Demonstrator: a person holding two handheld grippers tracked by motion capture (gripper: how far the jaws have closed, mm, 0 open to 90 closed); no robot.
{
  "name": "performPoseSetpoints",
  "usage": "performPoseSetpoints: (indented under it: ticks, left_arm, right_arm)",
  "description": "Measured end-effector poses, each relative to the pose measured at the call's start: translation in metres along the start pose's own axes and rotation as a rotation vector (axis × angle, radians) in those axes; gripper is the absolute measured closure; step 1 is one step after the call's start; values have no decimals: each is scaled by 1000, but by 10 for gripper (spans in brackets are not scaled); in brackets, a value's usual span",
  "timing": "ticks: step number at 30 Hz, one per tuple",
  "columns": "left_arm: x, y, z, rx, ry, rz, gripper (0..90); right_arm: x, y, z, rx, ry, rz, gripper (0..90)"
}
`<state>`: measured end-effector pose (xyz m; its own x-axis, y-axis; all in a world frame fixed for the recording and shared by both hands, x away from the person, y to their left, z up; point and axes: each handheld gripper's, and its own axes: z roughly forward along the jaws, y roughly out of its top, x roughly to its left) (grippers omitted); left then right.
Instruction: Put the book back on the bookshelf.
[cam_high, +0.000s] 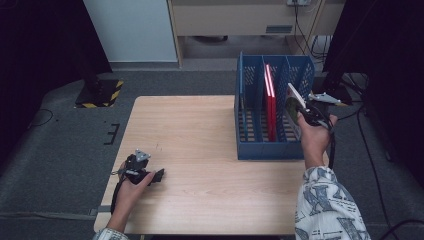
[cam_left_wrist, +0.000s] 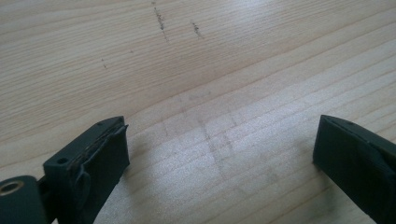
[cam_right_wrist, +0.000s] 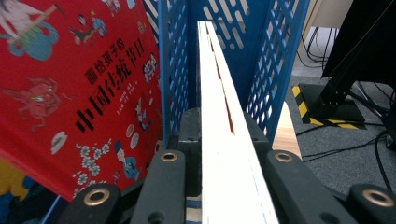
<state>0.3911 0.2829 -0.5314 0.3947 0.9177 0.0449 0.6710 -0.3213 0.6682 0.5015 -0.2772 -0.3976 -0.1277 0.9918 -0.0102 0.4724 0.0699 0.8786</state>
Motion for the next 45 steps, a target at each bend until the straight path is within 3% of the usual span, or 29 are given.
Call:
performPoseSetpoints:
  ticks: [19,45]
  left_arm:
    - [-1,1,1,-1,-3,3,24]
    - [0,2,0,6,8,12,25]
  right_arm:
    - [12,-20,30,90,9,-1,759]
    - [16,-38,19,147,12,-16,749]
